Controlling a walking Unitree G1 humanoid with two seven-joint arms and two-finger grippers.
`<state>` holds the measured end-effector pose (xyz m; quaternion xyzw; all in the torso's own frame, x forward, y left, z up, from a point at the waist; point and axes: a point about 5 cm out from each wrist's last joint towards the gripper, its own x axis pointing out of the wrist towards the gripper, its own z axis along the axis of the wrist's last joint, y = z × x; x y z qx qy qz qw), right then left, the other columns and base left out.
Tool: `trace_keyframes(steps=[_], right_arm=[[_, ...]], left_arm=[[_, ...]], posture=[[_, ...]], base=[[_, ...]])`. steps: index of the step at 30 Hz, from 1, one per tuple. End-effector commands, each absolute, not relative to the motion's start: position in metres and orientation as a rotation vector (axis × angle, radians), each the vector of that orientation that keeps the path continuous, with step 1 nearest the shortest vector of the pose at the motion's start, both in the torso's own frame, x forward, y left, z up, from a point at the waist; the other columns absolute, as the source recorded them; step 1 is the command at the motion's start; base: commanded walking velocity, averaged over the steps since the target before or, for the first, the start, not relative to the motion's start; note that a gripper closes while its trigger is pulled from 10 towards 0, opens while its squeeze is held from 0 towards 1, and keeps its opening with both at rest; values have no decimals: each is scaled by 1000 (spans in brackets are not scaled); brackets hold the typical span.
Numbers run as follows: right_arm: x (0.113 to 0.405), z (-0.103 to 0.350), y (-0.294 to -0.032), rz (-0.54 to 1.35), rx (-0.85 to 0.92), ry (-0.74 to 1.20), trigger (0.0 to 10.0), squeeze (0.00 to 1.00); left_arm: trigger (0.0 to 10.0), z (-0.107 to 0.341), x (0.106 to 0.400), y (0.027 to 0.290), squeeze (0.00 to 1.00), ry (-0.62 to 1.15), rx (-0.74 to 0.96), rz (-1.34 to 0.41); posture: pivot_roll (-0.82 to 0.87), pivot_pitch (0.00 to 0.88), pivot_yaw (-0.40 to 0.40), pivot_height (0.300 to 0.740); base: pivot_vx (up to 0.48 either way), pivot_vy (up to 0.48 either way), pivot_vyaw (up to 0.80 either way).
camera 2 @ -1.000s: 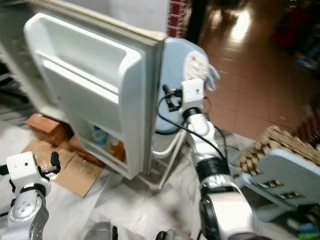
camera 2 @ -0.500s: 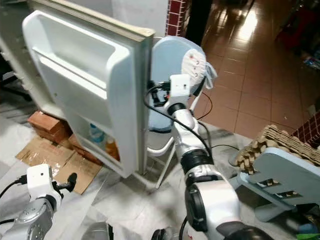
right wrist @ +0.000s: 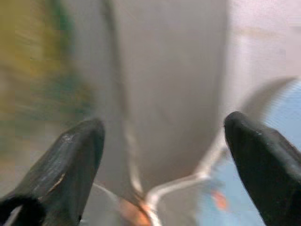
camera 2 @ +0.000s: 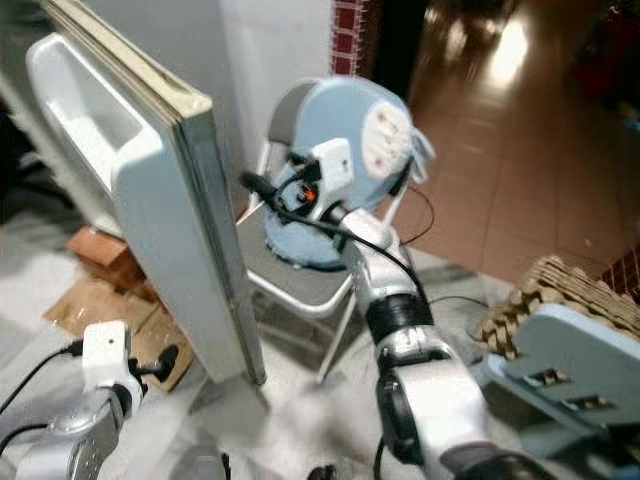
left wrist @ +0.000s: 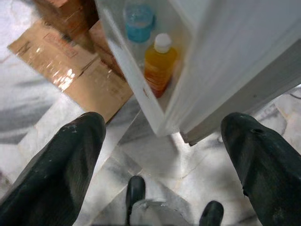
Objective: Restocking fridge
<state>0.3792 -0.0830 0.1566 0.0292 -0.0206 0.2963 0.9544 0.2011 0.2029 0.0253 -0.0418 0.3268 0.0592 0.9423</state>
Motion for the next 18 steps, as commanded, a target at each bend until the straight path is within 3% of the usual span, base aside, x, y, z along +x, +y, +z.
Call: trace_keyframes(steps=[1, 6, 7, 9, 12, 14, 18], right_arm=[[386, 165, -84, 495, 44, -55, 10000, 0], [389, 185, -59, 475, 77, -83, 10000, 0], [386, 194, -39, 552, 134, -101, 10000, 0], [383, 199, -26, 611, 160, -115, 10000, 0], [361, 209, 1, 855, 253, -122, 10000, 0], [341, 212, 7, 1016, 257, -128, 10000, 0], [322, 214, 4, 1135, 264, -123, 10000, 0]], left_arm=[[10000, 23, 200, 205, 0, 690, -56, 115], [10000, 23, 203, 204, 0, 695, -38, 97], [10000, 23, 204, 203, 0, 696, -29, 90], [10000, 23, 204, 203, 0, 696, -25, 88], [10000, 22, 204, 203, 0, 698, -26, 93], [10000, 22, 204, 203, 0, 699, -27, 92], [10000, 22, 206, 203, 0, 701, -24, 88]], posture=[[159, 0, -51, 740], [158, 0, -47, 740], [164, 0, -50, 740], [166, 0, -50, 740], [165, 0, -53, 740], [165, 0, -53, 740], [154, 0, -51, 740]], base=[[0, 0, 0], [0, 0, 0], [0, 0, 0], [0, 0, 0], [0, 0, 0], [0, 0, 0], [0, 0, 0]])
